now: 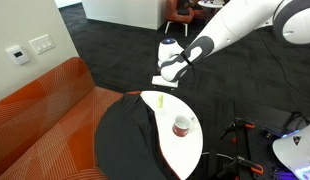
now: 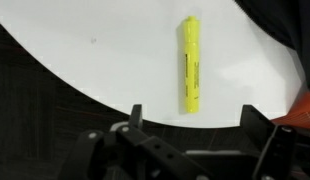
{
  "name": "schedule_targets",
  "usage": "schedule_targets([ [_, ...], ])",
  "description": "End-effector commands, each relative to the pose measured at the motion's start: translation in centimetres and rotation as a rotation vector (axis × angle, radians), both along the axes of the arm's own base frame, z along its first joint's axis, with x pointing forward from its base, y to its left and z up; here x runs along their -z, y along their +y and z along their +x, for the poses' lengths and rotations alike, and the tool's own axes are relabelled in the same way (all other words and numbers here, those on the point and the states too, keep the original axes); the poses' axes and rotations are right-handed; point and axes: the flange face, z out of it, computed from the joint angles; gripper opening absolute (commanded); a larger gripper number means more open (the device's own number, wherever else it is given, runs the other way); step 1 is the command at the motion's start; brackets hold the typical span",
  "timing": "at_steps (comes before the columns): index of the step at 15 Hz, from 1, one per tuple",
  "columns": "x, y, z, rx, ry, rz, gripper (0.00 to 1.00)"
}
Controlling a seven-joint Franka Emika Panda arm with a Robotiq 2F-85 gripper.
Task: Put the yellow marker inside the red mug
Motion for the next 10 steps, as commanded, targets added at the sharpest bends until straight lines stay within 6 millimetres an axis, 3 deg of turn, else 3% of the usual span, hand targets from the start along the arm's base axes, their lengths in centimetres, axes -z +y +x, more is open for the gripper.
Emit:
schedule_targets([
  [1,0.0,-0.1,0.1,0.0,0.0,0.0,1.0],
  [10,3.8,0.5,0.9,0.025,0.042,0.047,1.0],
])
